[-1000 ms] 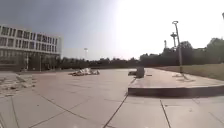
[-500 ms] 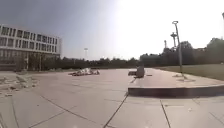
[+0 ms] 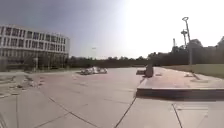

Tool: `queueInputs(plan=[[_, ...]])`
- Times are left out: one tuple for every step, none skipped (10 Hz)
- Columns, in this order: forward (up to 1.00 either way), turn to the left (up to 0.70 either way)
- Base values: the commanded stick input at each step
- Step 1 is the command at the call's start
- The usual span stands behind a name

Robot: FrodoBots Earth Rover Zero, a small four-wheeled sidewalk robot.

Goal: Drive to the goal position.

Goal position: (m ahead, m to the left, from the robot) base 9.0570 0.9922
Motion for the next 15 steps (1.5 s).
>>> queueInputs(plan=[[0.7,0.33],[0.7,0.33],[0.7,0.33],[0.7,0.33],[0.7,0.21],[0.7,-0.02],[0.7,-0.02],[0.7,-0.02],[0.7,-0.02],[0.7,-0.02],[0.7,-0.02],[0.7,-0.02],[0.7,-0.02],[0.7,-0.02],[0.7,-0.02]])
